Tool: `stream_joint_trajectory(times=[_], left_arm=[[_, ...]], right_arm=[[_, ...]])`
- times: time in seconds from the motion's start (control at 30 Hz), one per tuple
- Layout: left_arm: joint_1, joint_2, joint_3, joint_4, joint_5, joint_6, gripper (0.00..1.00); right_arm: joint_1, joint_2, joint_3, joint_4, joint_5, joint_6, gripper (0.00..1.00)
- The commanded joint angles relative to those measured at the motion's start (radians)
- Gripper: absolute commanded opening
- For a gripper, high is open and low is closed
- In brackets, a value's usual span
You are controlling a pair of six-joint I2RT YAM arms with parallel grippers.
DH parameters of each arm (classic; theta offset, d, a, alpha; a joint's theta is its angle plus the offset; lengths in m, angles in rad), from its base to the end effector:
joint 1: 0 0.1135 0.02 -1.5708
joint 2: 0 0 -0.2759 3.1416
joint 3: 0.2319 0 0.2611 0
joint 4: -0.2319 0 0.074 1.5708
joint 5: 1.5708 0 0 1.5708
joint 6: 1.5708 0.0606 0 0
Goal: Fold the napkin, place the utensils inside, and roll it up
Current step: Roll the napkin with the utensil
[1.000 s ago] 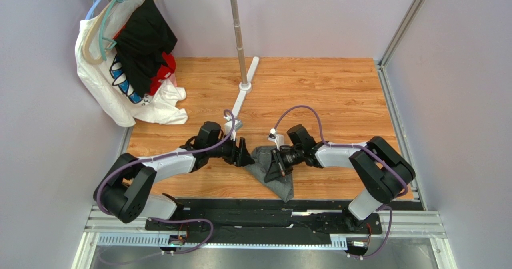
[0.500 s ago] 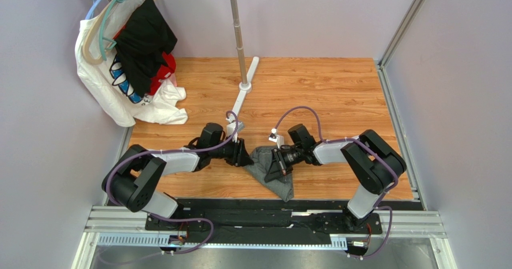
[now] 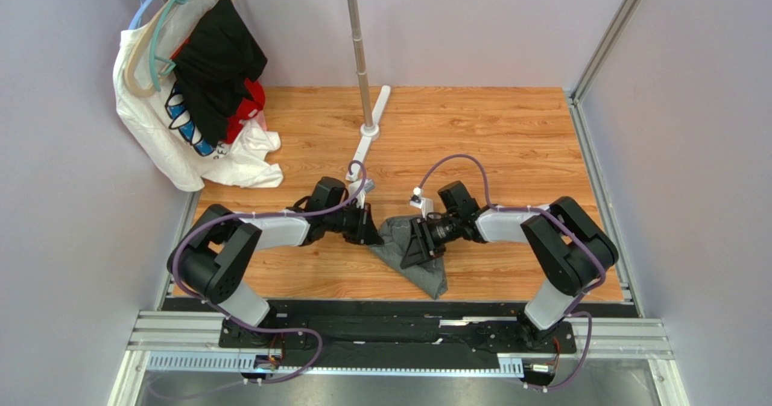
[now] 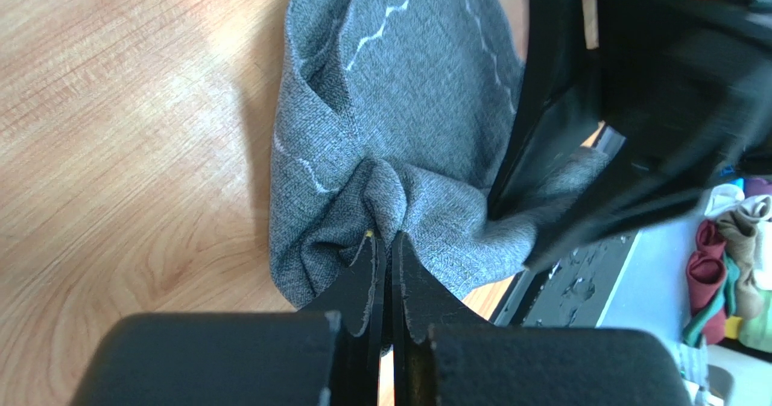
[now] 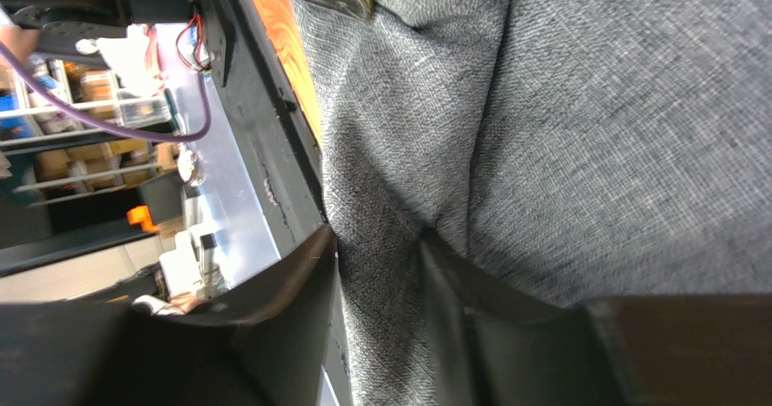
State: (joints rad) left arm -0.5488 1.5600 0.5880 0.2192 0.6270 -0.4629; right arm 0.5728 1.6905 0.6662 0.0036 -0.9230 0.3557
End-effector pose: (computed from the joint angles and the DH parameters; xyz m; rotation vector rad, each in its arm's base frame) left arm 0.2371 -0.1866 0.1292 0.4488 2.4309 -1.2083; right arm 0.2209 0.2000 0.1073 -0.6603 2.6078 1.5212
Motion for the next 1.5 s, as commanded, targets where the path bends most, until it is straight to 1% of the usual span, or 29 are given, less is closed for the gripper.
stream_joint_trajectory(times=[0.0, 0.07, 0.1, 0.2, 0.23, 0.27, 0.33, 0.37, 0.43, 0.47, 0.53, 0.57, 0.67, 0.8, 0.97, 1.1, 1.23, 1.47], left_arm=[[-0.002, 0.034, 0.056, -0.145, -0.027, 0.010, 0.00], [-0.002, 0.058, 0.081, -0.179, -0.029, 0.009, 0.00], [-0.002, 0.066, 0.090, -0.190, -0.027, 0.010, 0.00], [-0.002, 0.087, 0.122, -0.216, -0.021, 0.010, 0.00], [-0.002, 0.090, 0.127, -0.215, -0.020, 0.010, 0.00], [-0.002, 0.097, 0.133, -0.239, -0.019, 0.010, 0.00], [-0.002, 0.103, 0.154, -0.268, -0.021, 0.015, 0.00], [-0.002, 0.110, 0.160, -0.277, -0.020, 0.017, 0.00], [-0.002, 0.118, 0.179, -0.299, -0.018, 0.024, 0.00], [-0.002, 0.132, 0.187, -0.305, -0.015, 0.027, 0.00], [-0.002, 0.149, 0.208, -0.326, -0.010, 0.035, 0.00], [-0.002, 0.162, 0.213, -0.330, -0.009, 0.036, 0.00], [0.000, 0.181, 0.225, -0.336, -0.004, 0.035, 0.00], [0.000, 0.178, 0.231, -0.346, -0.009, 0.038, 0.00], [0.000, 0.176, 0.234, -0.354, -0.007, 0.036, 0.00], [0.000, 0.172, 0.231, -0.362, -0.010, 0.041, 0.00], [0.000, 0.170, 0.231, -0.366, -0.007, 0.043, 0.00], [0.000, 0.155, 0.242, -0.371, -0.006, 0.041, 0.00]], right_arm=[[-0.013, -0.093, 0.059, -0.137, 0.122, -0.078, 0.51], [-0.017, -0.124, 0.067, -0.162, 0.159, -0.083, 0.55], [-0.017, -0.152, 0.073, -0.197, 0.177, -0.084, 0.67], [-0.019, -0.204, 0.101, -0.267, 0.291, -0.107, 0.69], [-0.019, -0.248, 0.107, -0.280, 0.324, -0.110, 0.70], [-0.010, -0.271, 0.108, -0.289, 0.404, -0.113, 0.71], [0.021, -0.358, 0.111, -0.316, 0.495, -0.132, 0.71], [0.083, -0.389, 0.121, -0.330, 0.616, -0.142, 0.71], [0.168, -0.435, 0.122, -0.340, 0.740, -0.170, 0.70], [0.258, -0.474, 0.118, -0.333, 0.856, -0.173, 0.69], [0.332, -0.489, 0.107, -0.307, 0.921, -0.184, 0.64], [0.395, -0.489, 0.102, -0.298, 0.985, -0.185, 0.63], [0.494, -0.459, 0.092, -0.263, 1.059, -0.192, 0.59], [0.548, -0.395, 0.092, -0.241, 1.099, -0.202, 0.54], [0.575, -0.336, 0.090, -0.226, 1.099, -0.221, 0.52], [0.576, -0.307, 0.084, -0.220, 1.127, -0.224, 0.52], [0.575, -0.276, 0.081, -0.220, 1.121, -0.224, 0.52], [0.576, -0.223, 0.050, -0.202, 1.136, -0.199, 0.47]])
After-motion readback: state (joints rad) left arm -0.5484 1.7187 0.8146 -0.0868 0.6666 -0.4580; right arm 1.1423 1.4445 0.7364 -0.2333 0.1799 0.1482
